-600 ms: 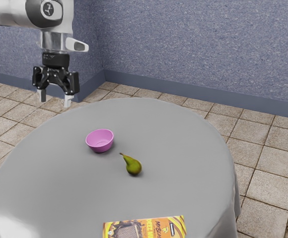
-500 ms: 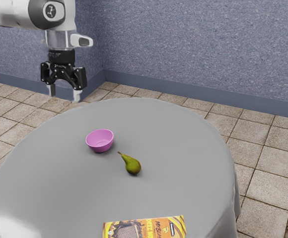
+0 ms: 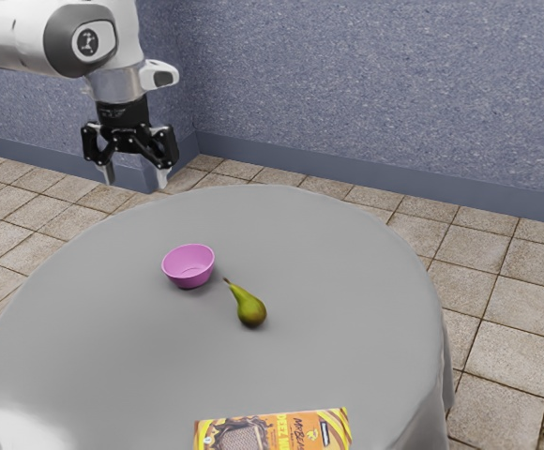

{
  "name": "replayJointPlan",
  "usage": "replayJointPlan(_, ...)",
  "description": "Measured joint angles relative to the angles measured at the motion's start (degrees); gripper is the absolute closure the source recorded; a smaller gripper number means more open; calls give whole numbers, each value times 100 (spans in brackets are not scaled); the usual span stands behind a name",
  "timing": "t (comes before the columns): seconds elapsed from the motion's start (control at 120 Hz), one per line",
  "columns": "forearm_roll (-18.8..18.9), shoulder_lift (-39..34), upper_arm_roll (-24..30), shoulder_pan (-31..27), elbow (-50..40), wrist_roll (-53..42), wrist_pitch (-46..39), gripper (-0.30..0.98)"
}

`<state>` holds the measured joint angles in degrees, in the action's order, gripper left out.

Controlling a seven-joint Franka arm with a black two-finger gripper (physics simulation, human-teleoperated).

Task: Place the pear in the bowl.

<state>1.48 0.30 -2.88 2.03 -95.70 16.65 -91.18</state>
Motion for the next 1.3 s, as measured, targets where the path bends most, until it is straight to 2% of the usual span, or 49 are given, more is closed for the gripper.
replayJointPlan(0.292,-49,-195,201,-77,-848,2452,-765,0)
replayJointPlan(0.633,-244,195,258,-16,-1920,4240,-2119,0)
replayJointPlan(1.017,-387,979,386,-75,-1746,5386,-3214,0)
replayJointPlan(1.3,-410,1755,536,-78,-1214,5884,-3787,0)
